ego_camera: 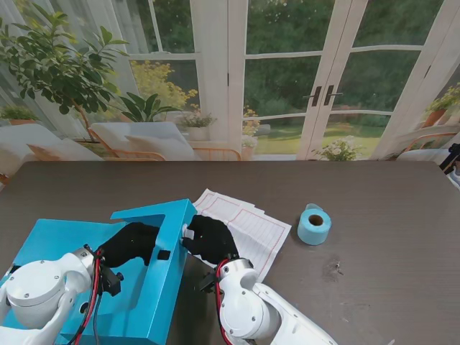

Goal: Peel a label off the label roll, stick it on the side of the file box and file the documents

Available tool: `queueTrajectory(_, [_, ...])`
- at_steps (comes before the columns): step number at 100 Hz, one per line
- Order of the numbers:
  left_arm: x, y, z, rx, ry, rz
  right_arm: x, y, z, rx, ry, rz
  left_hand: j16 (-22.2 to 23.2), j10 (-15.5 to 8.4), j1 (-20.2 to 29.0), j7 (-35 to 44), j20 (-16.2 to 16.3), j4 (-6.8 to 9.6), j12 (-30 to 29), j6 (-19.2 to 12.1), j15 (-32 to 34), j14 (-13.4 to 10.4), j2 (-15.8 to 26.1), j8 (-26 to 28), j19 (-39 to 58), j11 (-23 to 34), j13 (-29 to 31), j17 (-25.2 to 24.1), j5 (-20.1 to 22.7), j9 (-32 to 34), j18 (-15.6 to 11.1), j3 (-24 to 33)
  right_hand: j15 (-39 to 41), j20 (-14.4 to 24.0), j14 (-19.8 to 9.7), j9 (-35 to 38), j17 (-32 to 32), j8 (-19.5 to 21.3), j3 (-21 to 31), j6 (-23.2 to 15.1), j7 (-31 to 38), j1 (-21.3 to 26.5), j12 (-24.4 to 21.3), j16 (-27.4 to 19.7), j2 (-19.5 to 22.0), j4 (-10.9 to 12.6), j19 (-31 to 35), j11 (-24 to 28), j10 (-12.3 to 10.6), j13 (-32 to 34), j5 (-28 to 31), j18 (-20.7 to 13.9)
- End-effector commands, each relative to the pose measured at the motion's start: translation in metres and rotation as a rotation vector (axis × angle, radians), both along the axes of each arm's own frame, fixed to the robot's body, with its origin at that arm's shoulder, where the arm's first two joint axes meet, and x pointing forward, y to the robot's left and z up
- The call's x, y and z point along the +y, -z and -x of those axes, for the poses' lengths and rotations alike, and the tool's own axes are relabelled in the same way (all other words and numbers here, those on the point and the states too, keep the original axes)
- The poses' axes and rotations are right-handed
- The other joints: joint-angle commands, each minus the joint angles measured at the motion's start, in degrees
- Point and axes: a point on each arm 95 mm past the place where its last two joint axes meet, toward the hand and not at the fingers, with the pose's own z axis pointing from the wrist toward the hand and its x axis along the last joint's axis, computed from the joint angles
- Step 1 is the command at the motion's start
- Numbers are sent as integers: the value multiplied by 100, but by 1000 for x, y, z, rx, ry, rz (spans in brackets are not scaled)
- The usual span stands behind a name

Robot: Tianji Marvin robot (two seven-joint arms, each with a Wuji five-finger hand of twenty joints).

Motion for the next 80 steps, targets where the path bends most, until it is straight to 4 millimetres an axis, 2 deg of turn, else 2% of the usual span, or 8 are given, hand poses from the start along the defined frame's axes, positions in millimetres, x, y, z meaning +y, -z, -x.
queueTrajectory(1, [-11, -7, 0, -12, 24, 36, 12, 1, 9, 17, -38, -20, 45, -147, -299, -314, 151, -536, -309, -760, -94, 57, -46, -285, -82, 67, -59, -40, -168, -302, -301, -418, 109, 44, 71, 158, 110, -306, 171, -554, -247, 143, 58, 85, -11, -86, 266, -76, 42, 214, 195, -15])
queueTrajectory(19, [-12, -6, -1, -14, 25, 43, 13, 1, 10, 21, -39, -25, 49, -167, -561, -2190, 177, -715, -855, -818, -63, 3, 330, -521, -96, 120, -10, -44, -108, -416, -302, -1446, 113, 36, 61, 153, 109, -295, 186, -561, -261, 145, 88, 88, -21, -91, 269, -90, 45, 218, 207, -15])
queueTrajectory(28, [-13, -5, -1, -17, 25, 50, 13, 2, 11, 22, -37, -27, 63, -212, -637, -2596, 184, -823, -1075, -821, -27, -49, 430, -515, -77, 171, 10, -35, -81, -433, -328, -1711, 106, 33, 59, 152, 109, -289, 184, -558, -265, 145, 97, 84, -18, -92, 271, -95, 37, 217, 216, -14])
queueTrajectory(37, [-16, -3, -3, -25, 20, 51, 14, 2, 12, 22, -37, -27, 106, -338, -572, -2600, 204, -708, -645, -828, 140, -140, 314, -364, 29, 366, 137, 87, -48, -318, -367, -1635, 110, 32, 55, 154, 109, -288, 182, -559, -268, 141, 101, 85, -16, -93, 271, -96, 35, 219, 222, -14])
queueTrajectory(42, [-18, -1, -4, -31, 15, 54, 14, 2, 12, 22, -38, -28, 117, -469, -488, -2200, 161, -595, -242, -825, 335, -240, 93, -256, 144, 378, 324, 243, -28, -78, -387, -1376, 117, 31, 53, 157, 109, -288, 183, -563, -270, 141, 103, 88, -11, -92, 271, -95, 38, 221, 222, -14])
queueTrajectory(49, [-22, 2, -6, -38, 5, 63, 14, 2, 12, 23, -38, -29, 119, -700, -294, -639, -11, -577, 184, -735, 702, -411, -358, -219, 369, 546, 616, 511, -236, 295, -407, -946, 116, 30, 57, 156, 109, -285, 174, -566, -272, 139, 104, 88, -10, -93, 272, -96, 38, 218, 225, -14])
queueTrajectory(55, [-25, 4, -8, -35, 2, 67, 15, 3, 13, 23, -39, -28, 97, -848, -194, 138, -132, -469, 286, -731, 876, -480, -469, -132, 478, 713, 827, 682, -285, 566, -383, -834, 117, 29, 51, 150, 108, -284, 176, -568, -274, 140, 105, 89, -8, -91, 272, -98, 36, 219, 223, -14])
queueTrajectory(80, [-34, 13, -10, -16, 19, 65, 15, 4, 14, 25, -39, -32, -128, -1161, 78, 1275, -621, -60, -29, -906, 1064, -619, -670, 245, 796, 1260, 1528, 1207, -71, 1152, -241, -598, 122, 26, 81, 159, 108, -280, 192, -562, -276, 146, 109, 91, -24, -92, 274, -98, 39, 215, 225, -14])
